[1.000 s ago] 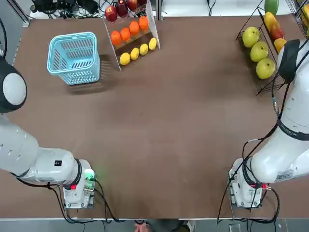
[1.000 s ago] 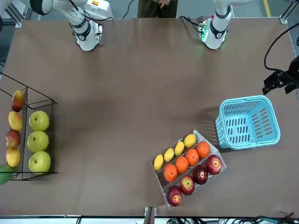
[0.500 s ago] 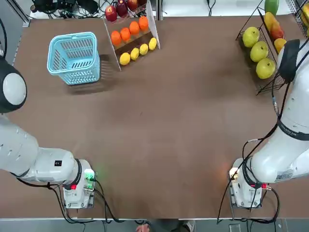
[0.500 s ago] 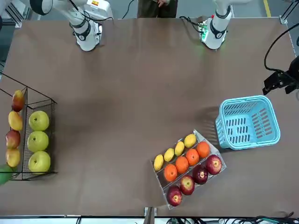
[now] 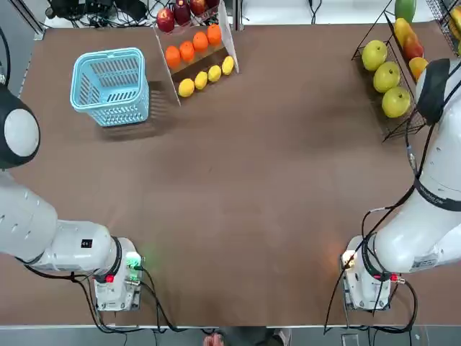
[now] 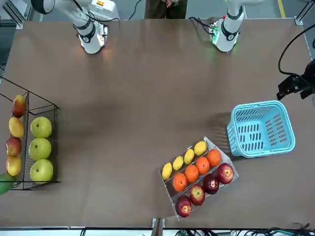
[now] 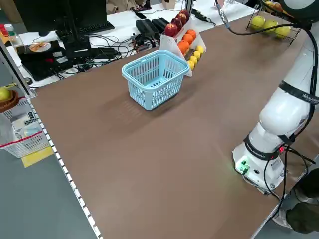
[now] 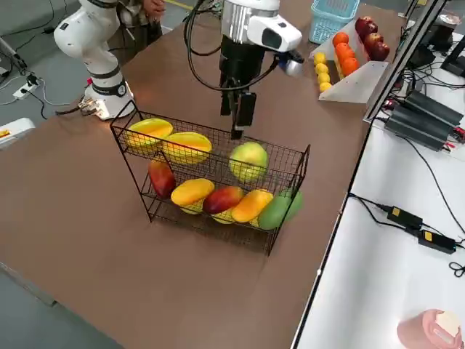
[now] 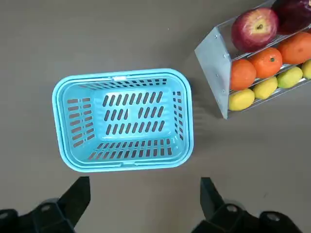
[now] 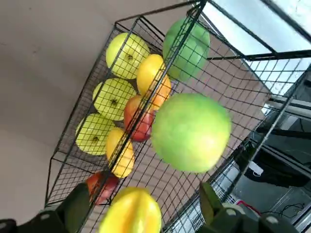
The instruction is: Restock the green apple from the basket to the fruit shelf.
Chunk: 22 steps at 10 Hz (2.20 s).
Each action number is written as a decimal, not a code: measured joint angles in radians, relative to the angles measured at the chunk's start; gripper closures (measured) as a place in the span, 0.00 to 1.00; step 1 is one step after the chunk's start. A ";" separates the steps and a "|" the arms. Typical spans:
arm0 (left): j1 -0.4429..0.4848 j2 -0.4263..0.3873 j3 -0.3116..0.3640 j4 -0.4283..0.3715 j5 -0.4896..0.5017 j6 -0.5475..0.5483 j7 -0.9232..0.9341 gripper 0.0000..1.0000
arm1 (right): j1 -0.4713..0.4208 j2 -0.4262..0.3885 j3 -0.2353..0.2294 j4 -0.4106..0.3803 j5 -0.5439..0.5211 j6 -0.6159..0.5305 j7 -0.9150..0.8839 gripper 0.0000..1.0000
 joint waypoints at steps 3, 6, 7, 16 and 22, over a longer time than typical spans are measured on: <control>0.000 0.000 0.000 0.000 0.000 0.000 0.000 0.00 | 0.080 -0.023 0.003 0.011 0.001 -0.008 0.112 0.00; 0.000 0.000 0.000 0.000 0.000 0.001 0.000 0.00 | 0.162 -0.022 0.014 0.007 0.002 0.046 0.245 0.00; 0.000 0.000 0.000 0.000 0.000 0.001 0.000 0.00 | 0.166 -0.025 0.050 -0.009 0.004 0.093 0.294 0.00; 0.000 0.000 0.000 0.000 0.000 0.002 0.000 0.00 | 0.076 -0.314 0.459 -0.281 -0.003 -0.076 1.237 0.00; 0.000 0.000 -0.001 0.000 0.000 0.002 0.000 0.00 | 0.007 -0.465 0.466 -0.422 -0.052 -0.177 1.189 0.00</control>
